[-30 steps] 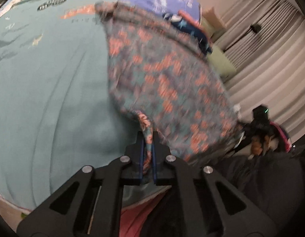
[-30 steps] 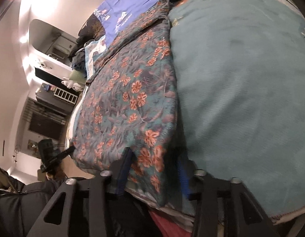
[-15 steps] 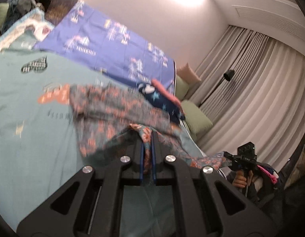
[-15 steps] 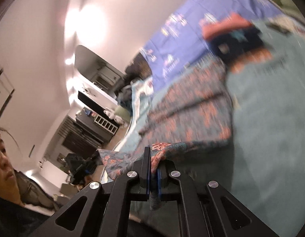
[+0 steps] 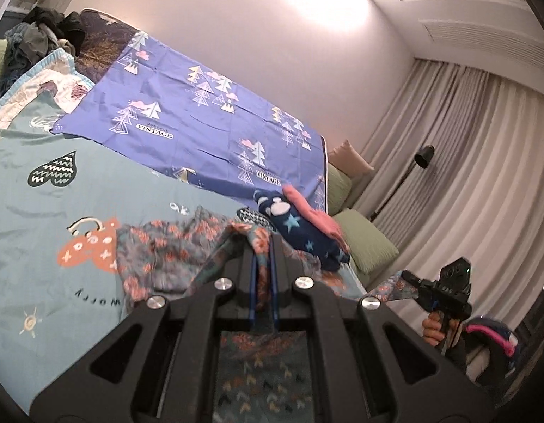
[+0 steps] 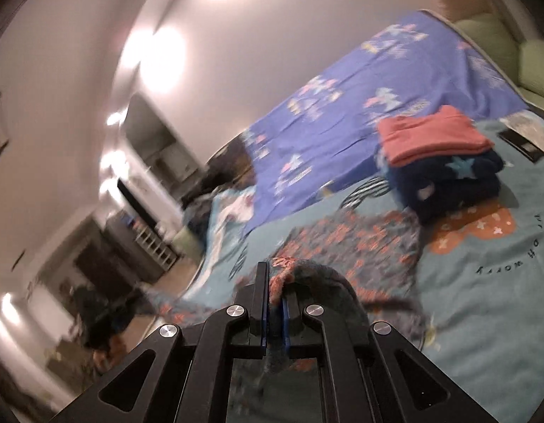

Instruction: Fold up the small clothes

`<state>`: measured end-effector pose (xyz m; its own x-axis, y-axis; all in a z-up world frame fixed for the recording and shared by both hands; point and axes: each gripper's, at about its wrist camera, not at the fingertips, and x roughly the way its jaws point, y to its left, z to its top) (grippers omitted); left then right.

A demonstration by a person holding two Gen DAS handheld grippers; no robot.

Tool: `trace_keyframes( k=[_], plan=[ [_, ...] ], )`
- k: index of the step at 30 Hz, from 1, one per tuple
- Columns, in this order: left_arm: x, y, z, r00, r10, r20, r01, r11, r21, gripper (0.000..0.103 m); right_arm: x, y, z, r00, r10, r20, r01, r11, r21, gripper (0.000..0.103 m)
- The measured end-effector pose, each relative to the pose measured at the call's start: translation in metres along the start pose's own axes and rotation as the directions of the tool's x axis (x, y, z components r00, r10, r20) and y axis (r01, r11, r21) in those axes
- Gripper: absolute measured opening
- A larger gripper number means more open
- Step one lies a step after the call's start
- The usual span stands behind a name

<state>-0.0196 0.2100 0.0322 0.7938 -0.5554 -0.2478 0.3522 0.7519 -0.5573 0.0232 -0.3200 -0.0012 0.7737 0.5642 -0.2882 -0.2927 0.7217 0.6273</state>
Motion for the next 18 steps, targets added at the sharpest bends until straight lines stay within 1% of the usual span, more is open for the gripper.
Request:
trace_keyframes(
  k=[2,4,8,11,13,15,18],
  plan=[
    [0.008,0.003,0.007,1.0,0.009,0.008,-0.009,1.0,-0.009,0.007,0.008,-0.011,0.01,1.0,-0.01,0.01,0.009,0.999,0.038,0.006],
    [0.023,0.006,0.016,0.999,0.037,0.014,-0.036,0.999,-0.005,0.007,0.018,-0.017,0.019,1.0,-0.024,0.013,0.023,0.999,0.046,0.006],
    [0.05,0.012,0.03,0.996,0.089,0.01,-0.089,0.996,-0.022,0.007,0.038,-0.021,0.039,0.998,-0.058,0.01,0.058,0.998,0.026,0.006],
    [0.072,0.023,0.04,0.988,0.15,0.021,-0.149,0.988,-0.046,0.007,0.056,-0.022,0.053,0.995,-0.095,0.001,0.095,0.995,0.001,0.006],
    [0.083,0.031,0.045,0.986,0.164,0.023,-0.162,0.984,-0.07,0.007,0.071,-0.026,0.062,0.992,-0.122,-0.004,0.122,0.992,-0.01,0.006],
    [0.097,0.042,0.049,0.984,0.179,0.014,-0.177,0.98,-0.092,0.007,0.087,-0.033,0.071,0.989,-0.146,-0.012,0.146,0.989,-0.015,0.006],
    [0.118,0.054,0.052,0.975,0.224,-0.008,-0.224,0.971,-0.087,0.007,0.117,-0.046,0.082,0.983,-0.182,-0.039,0.181,0.983,-0.013,0.006]
  ],
)
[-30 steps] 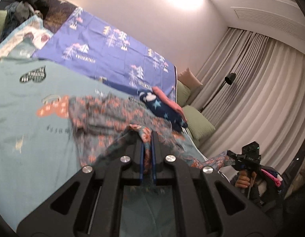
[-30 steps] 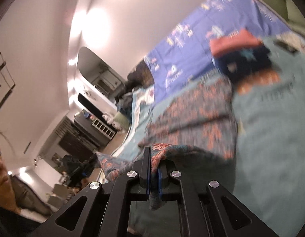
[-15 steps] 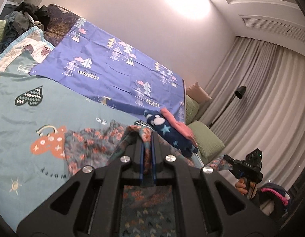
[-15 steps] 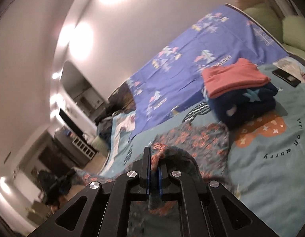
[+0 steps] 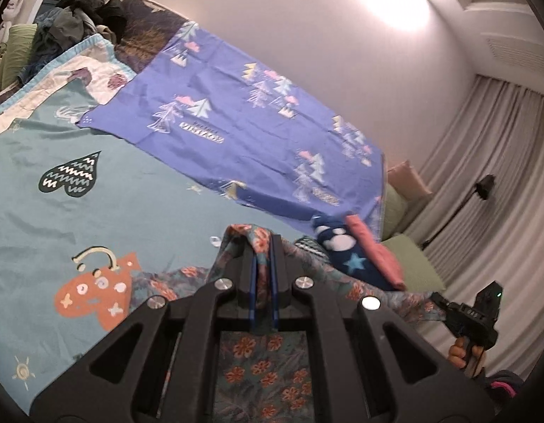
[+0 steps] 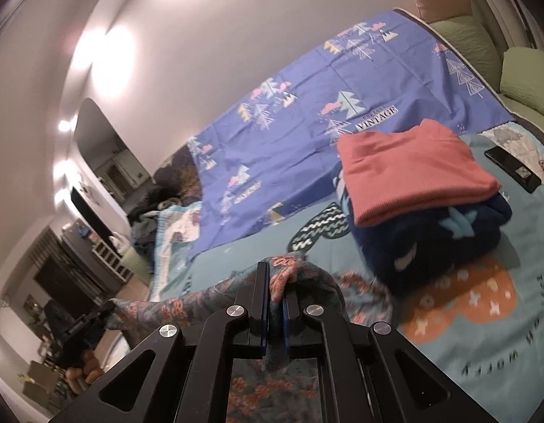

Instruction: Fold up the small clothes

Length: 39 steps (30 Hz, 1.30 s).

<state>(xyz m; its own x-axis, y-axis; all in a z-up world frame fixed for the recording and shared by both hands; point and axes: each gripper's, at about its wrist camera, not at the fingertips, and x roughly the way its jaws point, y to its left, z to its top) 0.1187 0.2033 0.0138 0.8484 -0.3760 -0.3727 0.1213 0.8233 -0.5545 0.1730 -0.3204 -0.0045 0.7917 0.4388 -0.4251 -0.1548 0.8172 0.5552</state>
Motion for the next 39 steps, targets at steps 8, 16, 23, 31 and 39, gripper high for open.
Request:
trace_keyframes(
  k=[8,16,23,31,39],
  plan=[
    [0.064,0.014,0.004,0.994,0.077,-0.076,-0.075,0.997,0.038,0.007,0.082,-0.025,0.008,0.987,-0.136,-0.082,0.135,0.991,-0.017,0.006],
    [0.116,0.032,0.0,0.979,0.148,-0.137,-0.14,0.988,0.07,0.007,0.129,-0.028,0.002,0.943,-0.318,-0.099,0.304,0.943,-0.137,0.006],
    [0.161,0.053,-0.024,0.929,0.275,-0.246,-0.253,0.96,0.119,0.007,0.168,-0.018,-0.017,0.868,-0.484,-0.114,0.419,0.835,-0.357,0.007],
    [0.12,0.039,-0.017,0.936,0.307,-0.17,-0.287,0.949,0.134,0.047,0.118,-0.015,-0.013,0.878,-0.456,-0.142,0.396,0.861,-0.319,0.039],
    [0.008,0.026,-0.067,0.958,0.184,-0.219,-0.168,0.982,0.086,0.062,-0.02,-0.037,-0.069,0.927,-0.336,-0.165,0.329,0.942,-0.067,0.06]
  ],
)
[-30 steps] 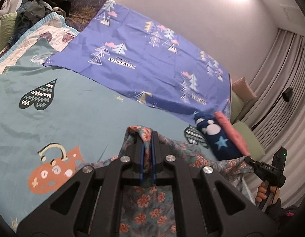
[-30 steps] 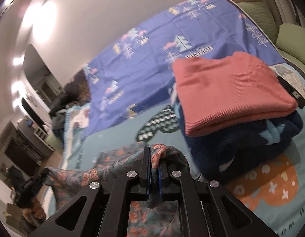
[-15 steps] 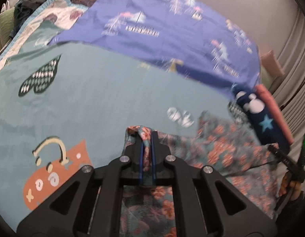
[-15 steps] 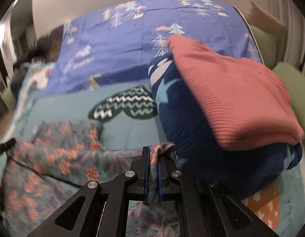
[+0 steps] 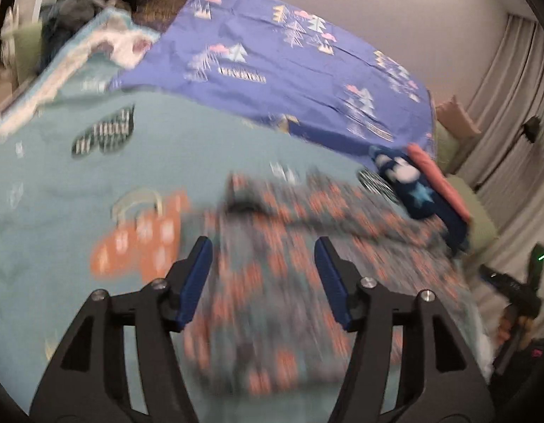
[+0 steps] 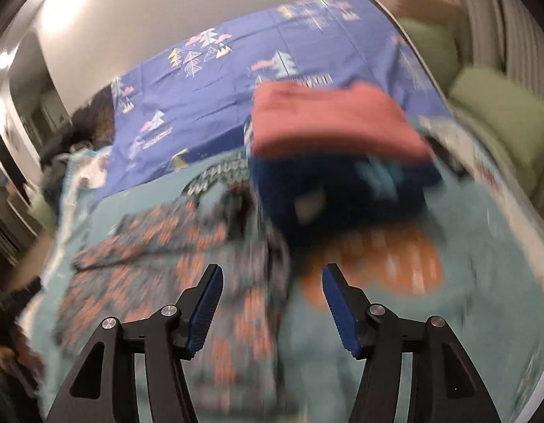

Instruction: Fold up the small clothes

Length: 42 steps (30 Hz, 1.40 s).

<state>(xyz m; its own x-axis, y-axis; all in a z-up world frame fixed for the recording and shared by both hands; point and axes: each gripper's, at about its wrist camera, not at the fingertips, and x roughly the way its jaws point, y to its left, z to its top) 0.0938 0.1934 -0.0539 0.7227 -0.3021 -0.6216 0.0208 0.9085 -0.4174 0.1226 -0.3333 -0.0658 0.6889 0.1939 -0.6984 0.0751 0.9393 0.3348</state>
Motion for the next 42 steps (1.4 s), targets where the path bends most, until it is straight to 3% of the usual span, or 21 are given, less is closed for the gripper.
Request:
trace_keyframes(
  k=[5,9,11,15,16,17,18,19,21,26,30,33,38,40,42],
  plan=[
    [-0.017,0.022,-0.058,0.994,-0.025,-0.108,0.011,0.992,-0.129,0.062,-0.01,-0.031,-0.07,0.984,0.155,-0.092,-0.134,0.97,0.203,0.06],
    [-0.009,0.035,-0.08,0.98,-0.094,-0.173,0.052,0.972,-0.231,0.062,0.007,-0.033,-0.08,0.958,0.272,-0.094,-0.235,0.928,0.29,0.061],
    [0.0,0.034,-0.08,0.976,-0.159,-0.151,0.118,0.961,-0.25,0.062,0.021,-0.028,-0.073,0.953,0.293,-0.071,-0.261,0.92,0.291,0.063],
    [0.022,0.037,-0.072,0.981,-0.182,-0.062,0.156,0.941,-0.3,0.062,0.047,-0.021,-0.059,0.958,0.284,-0.028,-0.26,0.909,0.326,0.064],
    [0.026,0.038,-0.07,0.982,-0.183,-0.052,0.158,0.937,-0.312,0.058,0.051,-0.019,-0.057,0.96,0.28,-0.023,-0.256,0.907,0.335,0.064],
    [0.031,0.039,-0.067,0.983,-0.176,-0.051,0.15,0.934,-0.325,0.038,0.055,-0.018,-0.054,0.961,0.276,-0.023,-0.253,0.908,0.334,0.062],
    [0.036,0.041,-0.063,0.985,-0.162,-0.067,0.13,0.933,-0.335,0.012,0.057,-0.016,-0.05,0.967,0.255,-0.024,-0.234,0.916,0.326,0.039],
    [0.041,0.043,-0.062,0.983,-0.163,-0.081,0.125,0.929,-0.349,0.011,0.06,-0.016,-0.049,0.969,0.244,-0.037,-0.219,0.921,0.322,0.017],
    [0.038,0.044,-0.06,0.984,-0.174,-0.048,0.144,0.915,-0.377,0.009,0.062,-0.018,-0.047,0.963,0.266,-0.049,-0.231,0.901,0.367,0.01],
    [0.002,0.02,-0.046,0.987,-0.162,0.013,0.16,0.949,-0.271,0.008,0.028,-0.014,-0.041,0.954,0.298,-0.011,-0.277,0.897,0.344,0.009],
    [-0.035,0.0,-0.05,0.986,-0.166,-0.007,0.163,0.972,-0.168,0.008,-0.014,-0.007,-0.052,0.961,0.274,-0.02,-0.258,0.924,0.281,0.009],
    [-0.061,-0.005,-0.071,0.987,-0.154,-0.054,0.148,0.983,-0.106,0.008,-0.042,-0.013,-0.075,0.964,0.265,-0.035,-0.245,0.929,0.277,0.009],
    [-0.096,0.0,-0.118,0.979,-0.137,-0.148,0.123,0.988,-0.096,0.008,-0.067,-0.031,-0.135,0.968,0.213,-0.135,-0.159,0.932,0.325,0.009],
    [-0.101,-0.002,-0.134,0.978,-0.099,-0.182,0.09,0.994,-0.056,0.009,-0.065,-0.035,-0.152,0.964,0.192,-0.184,-0.128,0.942,0.311,0.01],
    [-0.101,-0.002,-0.142,0.98,-0.045,-0.194,0.044,0.999,-0.006,0.01,-0.061,-0.035,-0.158,0.966,0.117,-0.231,-0.057,0.967,0.249,0.016]
  ],
)
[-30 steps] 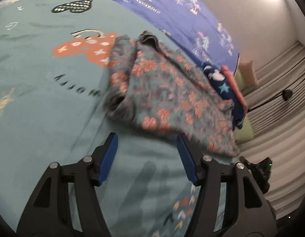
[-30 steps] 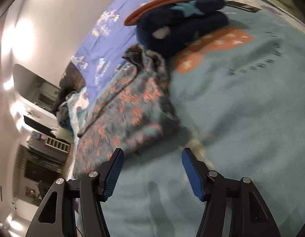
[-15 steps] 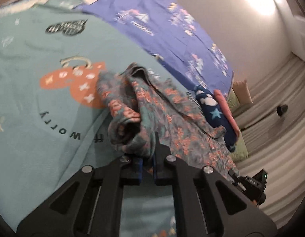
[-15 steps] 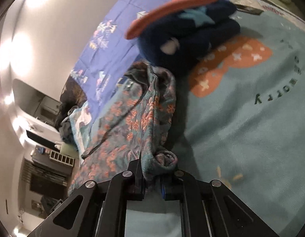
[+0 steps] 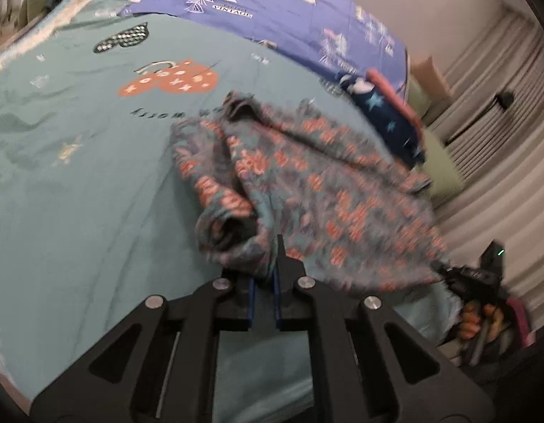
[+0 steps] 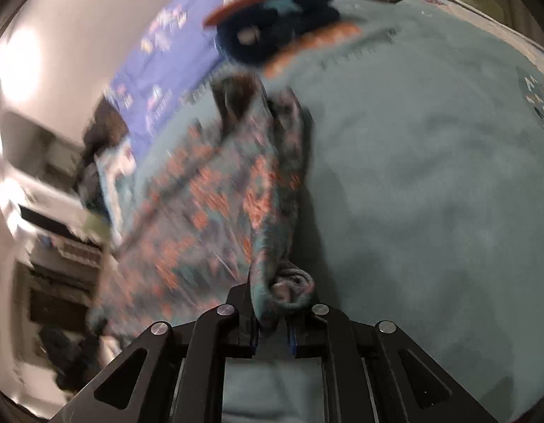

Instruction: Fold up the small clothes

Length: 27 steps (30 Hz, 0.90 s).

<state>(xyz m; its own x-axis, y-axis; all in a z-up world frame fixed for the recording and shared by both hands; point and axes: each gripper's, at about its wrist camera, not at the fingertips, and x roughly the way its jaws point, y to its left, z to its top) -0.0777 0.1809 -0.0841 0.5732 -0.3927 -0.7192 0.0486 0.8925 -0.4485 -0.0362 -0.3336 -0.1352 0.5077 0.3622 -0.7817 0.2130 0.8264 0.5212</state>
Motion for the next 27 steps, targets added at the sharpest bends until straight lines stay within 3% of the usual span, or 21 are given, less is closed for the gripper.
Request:
trace_keyframes(
  k=[2,3,5,9,14,17,19,24,27],
  plan=[
    [-0.002,0.003,0.0,0.999,0.033,-0.011,-0.033,0.999,0.01,0.014,-0.006,0.001,0.001,1.0,-0.012,-0.001,0.012,1.0,-0.019,0.022],
    [-0.007,0.005,0.002,0.999,0.037,-0.002,-0.037,0.999,0.01,0.018,-0.013,0.002,0.003,0.998,-0.054,0.011,0.055,0.998,-0.036,0.033],
    [-0.019,0.002,0.008,0.998,0.05,0.044,-0.051,0.998,0.037,0.023,-0.03,0.007,0.008,0.987,-0.136,0.082,0.143,0.986,-0.083,0.043],
    [-0.036,-0.013,0.028,0.98,0.117,0.161,-0.139,0.981,0.135,0.035,-0.052,0.023,0.03,0.949,-0.228,0.219,0.268,0.948,-0.174,0.046],
    [-0.026,-0.018,0.056,0.969,0.139,0.203,-0.18,0.963,0.202,0.043,-0.033,0.05,0.058,0.937,-0.229,0.263,0.311,0.889,-0.336,0.051],
    [0.001,-0.02,0.072,0.966,0.182,0.182,-0.227,0.935,0.271,0.046,-0.007,0.058,0.072,0.941,-0.232,0.246,0.319,0.851,-0.418,0.051],
    [0.027,-0.016,0.083,0.964,0.234,0.127,-0.263,0.916,0.304,0.046,0.012,0.059,0.086,0.94,-0.256,0.223,0.332,0.831,-0.446,0.051],
    [0.066,-0.011,0.095,0.976,0.218,0.01,-0.211,0.931,0.299,0.046,0.04,0.07,0.101,0.932,-0.3,0.201,0.361,0.773,-0.522,0.051],
    [0.083,-0.02,0.103,0.971,0.24,0.007,-0.227,0.908,0.352,0.046,0.054,0.082,0.104,0.908,-0.337,0.248,0.418,0.698,-0.582,0.051]
  ],
)
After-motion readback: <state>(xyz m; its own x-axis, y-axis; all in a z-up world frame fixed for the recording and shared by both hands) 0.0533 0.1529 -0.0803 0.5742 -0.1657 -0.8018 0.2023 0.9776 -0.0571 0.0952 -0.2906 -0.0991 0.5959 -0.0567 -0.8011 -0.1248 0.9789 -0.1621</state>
